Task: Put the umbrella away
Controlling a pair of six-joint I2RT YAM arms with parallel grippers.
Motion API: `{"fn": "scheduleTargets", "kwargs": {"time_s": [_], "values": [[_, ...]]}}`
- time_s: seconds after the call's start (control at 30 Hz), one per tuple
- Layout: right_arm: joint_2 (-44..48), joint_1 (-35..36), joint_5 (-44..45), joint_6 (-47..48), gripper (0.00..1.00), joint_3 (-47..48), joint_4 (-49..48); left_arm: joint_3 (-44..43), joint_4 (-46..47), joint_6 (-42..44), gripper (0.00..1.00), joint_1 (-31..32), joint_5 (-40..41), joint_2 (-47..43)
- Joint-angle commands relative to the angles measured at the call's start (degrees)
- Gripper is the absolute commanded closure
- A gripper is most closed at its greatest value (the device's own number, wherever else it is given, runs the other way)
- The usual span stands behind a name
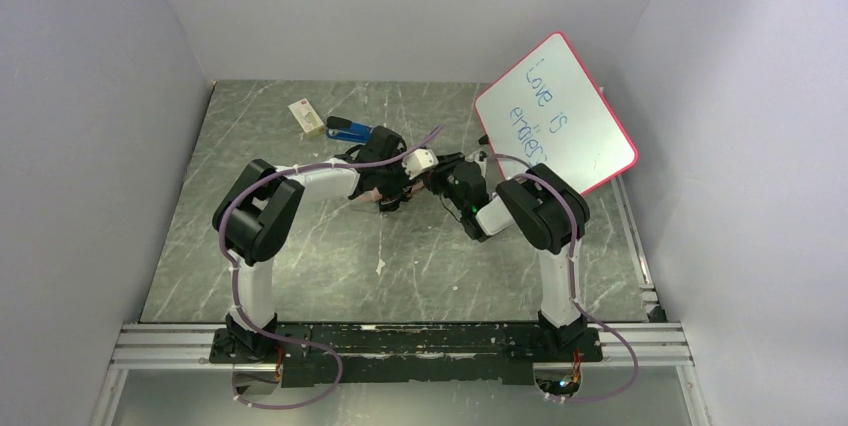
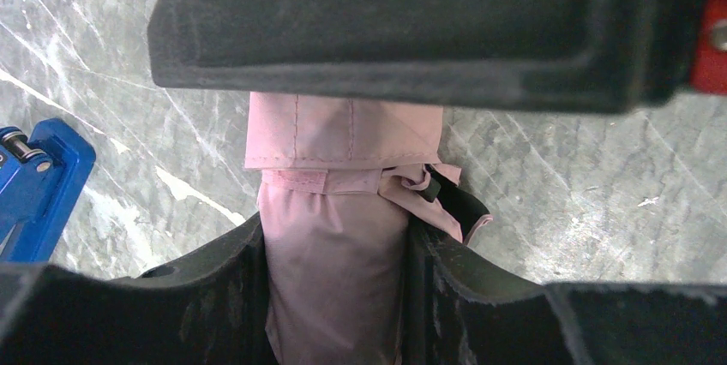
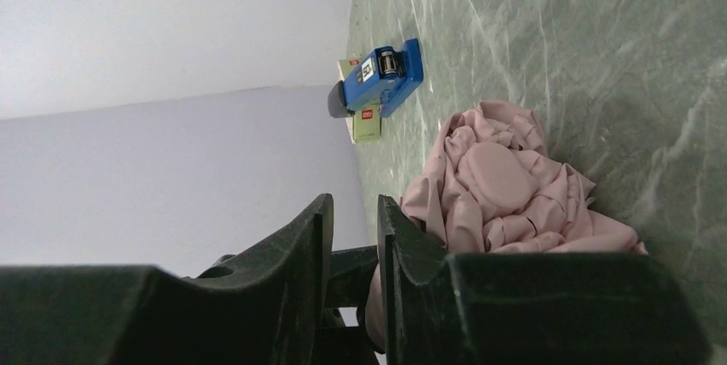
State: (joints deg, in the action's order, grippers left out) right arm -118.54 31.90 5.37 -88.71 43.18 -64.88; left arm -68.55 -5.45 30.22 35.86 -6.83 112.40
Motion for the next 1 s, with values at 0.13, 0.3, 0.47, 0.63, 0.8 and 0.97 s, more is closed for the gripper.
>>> {"fn": "scheduleTargets", "kwargs": {"time_s": [0.13, 0.3, 0.47, 0.63, 0.8, 0.97], "values": [[0.1, -0.4, 1.1, 5.1, 0.69, 1.0, 7.4, 3.3, -11.8, 1.9, 0.95, 0.5, 1.2, 4.2], [4.7, -0.6, 5.6, 10.6, 0.69, -0.3, 10.4, 3.4, -11.8, 1.9, 0.95, 0.5, 1.2, 4.2], [9.0, -0.9, 9.7, 13.8, 0.68, -2.5, 12.1, 3.2, -11.9, 2.0, 0.95, 0.5, 1.2, 4.1], [11.4, -1.7, 10.5, 14.3, 0.70, -6.2, 10.4, 3.2, -11.9, 2.0, 0.95, 0.5, 0.7, 4.1], [14.2, -2.8, 6.6, 16.1, 0.77, -10.6, 6.7, 3.3, -11.9, 2.3, 0.95, 0.5, -0.3, 3.6], [21.9, -2.9, 7.3, 21.7, 0.78, -13.1, 12.4, 3.5, -11.9, 3.6, 0.95, 0.5, -3.1, 0.7]]}}
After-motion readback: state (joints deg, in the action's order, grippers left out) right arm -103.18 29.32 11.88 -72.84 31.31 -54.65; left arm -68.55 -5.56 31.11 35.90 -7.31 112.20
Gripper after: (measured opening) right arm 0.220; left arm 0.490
